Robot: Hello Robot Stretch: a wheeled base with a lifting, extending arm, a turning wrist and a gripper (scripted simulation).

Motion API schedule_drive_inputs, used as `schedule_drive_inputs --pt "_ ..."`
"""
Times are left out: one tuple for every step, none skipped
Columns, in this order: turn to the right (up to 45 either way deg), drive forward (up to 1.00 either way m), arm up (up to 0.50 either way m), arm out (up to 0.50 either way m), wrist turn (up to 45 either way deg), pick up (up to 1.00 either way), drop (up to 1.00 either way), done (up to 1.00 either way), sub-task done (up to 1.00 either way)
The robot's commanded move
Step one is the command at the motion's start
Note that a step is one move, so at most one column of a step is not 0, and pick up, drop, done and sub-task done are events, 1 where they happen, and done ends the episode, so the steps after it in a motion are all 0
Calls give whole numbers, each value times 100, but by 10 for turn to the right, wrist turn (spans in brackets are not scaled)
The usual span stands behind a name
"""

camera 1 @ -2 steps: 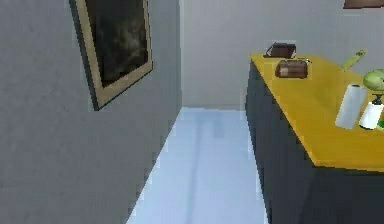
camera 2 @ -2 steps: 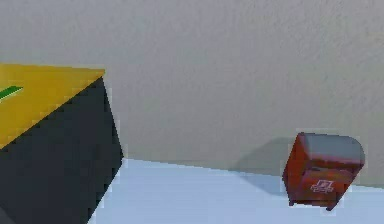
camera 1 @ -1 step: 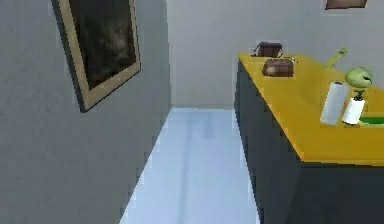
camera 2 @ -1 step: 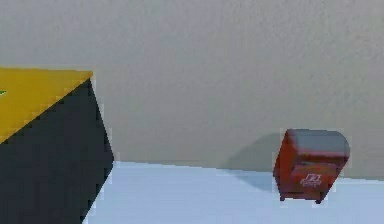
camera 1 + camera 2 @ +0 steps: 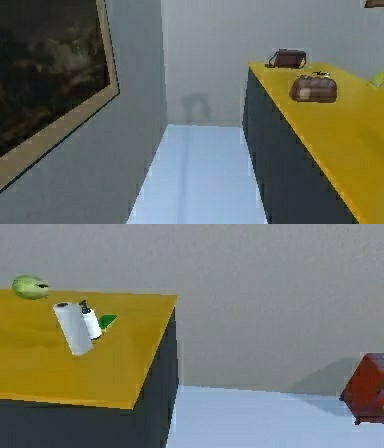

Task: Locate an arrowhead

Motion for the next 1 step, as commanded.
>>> schedule_drive_inputs --pt "0 100 0 0 0 0 0 0 0"
